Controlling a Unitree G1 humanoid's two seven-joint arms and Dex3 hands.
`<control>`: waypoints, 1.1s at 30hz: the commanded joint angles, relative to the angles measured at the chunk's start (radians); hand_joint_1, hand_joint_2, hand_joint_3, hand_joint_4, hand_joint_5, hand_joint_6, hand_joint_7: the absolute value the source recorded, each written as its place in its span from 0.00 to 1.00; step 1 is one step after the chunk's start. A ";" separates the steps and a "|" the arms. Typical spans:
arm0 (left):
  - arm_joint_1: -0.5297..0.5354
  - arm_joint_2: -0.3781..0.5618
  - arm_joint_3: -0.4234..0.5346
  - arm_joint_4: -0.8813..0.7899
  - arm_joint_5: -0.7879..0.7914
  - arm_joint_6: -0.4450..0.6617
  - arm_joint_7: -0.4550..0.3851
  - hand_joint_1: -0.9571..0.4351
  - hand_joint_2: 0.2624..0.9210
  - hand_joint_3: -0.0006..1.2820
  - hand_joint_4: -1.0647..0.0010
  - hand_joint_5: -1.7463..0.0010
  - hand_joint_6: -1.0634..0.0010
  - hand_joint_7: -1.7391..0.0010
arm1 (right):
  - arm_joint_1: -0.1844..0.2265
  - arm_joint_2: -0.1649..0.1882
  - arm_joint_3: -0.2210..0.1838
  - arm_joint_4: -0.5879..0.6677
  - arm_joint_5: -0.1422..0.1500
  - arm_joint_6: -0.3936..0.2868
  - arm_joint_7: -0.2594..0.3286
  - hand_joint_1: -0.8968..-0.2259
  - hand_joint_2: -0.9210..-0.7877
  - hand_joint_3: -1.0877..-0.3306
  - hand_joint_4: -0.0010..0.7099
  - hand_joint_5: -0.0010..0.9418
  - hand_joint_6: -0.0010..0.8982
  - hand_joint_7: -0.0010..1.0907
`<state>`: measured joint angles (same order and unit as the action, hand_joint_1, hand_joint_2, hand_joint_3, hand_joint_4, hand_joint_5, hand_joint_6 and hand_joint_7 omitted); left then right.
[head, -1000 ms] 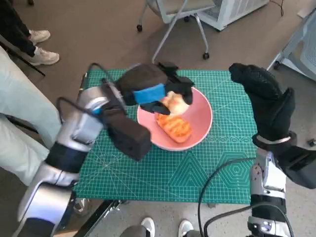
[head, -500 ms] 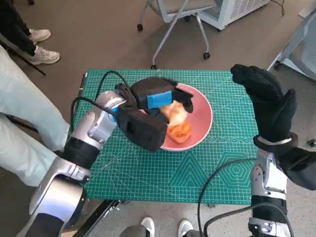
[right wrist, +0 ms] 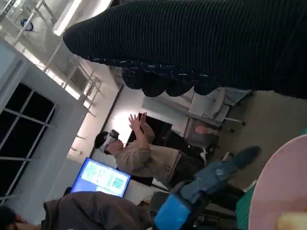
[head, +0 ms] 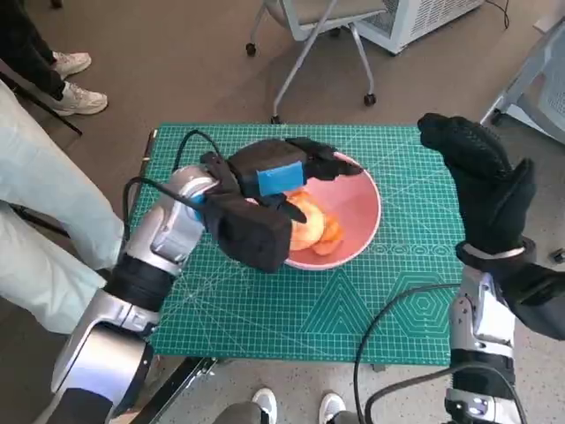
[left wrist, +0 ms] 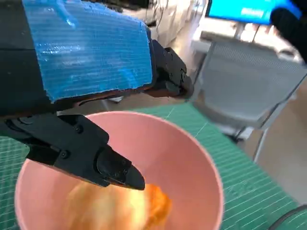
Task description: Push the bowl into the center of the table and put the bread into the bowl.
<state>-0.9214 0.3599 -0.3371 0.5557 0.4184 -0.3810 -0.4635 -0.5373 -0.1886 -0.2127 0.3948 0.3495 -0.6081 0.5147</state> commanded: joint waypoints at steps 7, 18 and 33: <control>0.051 0.028 0.089 -0.080 -0.123 0.003 -0.030 0.46 0.93 0.00 0.88 1.00 0.76 1.00 | -0.005 0.003 0.012 -0.002 -0.010 0.013 -0.010 0.36 0.00 0.54 0.28 0.00 0.23 0.27; 0.141 0.031 0.233 -0.214 -0.343 0.033 -0.063 0.46 0.92 0.00 0.88 1.00 0.77 1.00 | -0.020 -0.001 0.031 -0.055 -0.013 0.050 -0.029 0.35 0.00 0.53 0.28 0.00 0.23 0.28; 0.268 -0.154 0.387 -0.290 -0.621 -0.094 0.032 0.30 1.00 0.28 0.90 1.00 0.78 1.00 | -0.052 0.003 0.064 -0.133 -0.062 0.087 -0.082 0.35 0.00 0.49 0.26 0.00 0.10 0.45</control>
<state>-0.6662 0.2226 0.0381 0.2705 -0.1829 -0.4583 -0.4404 -0.5941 -0.1853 -0.1525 0.2648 0.3052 -0.5351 0.4452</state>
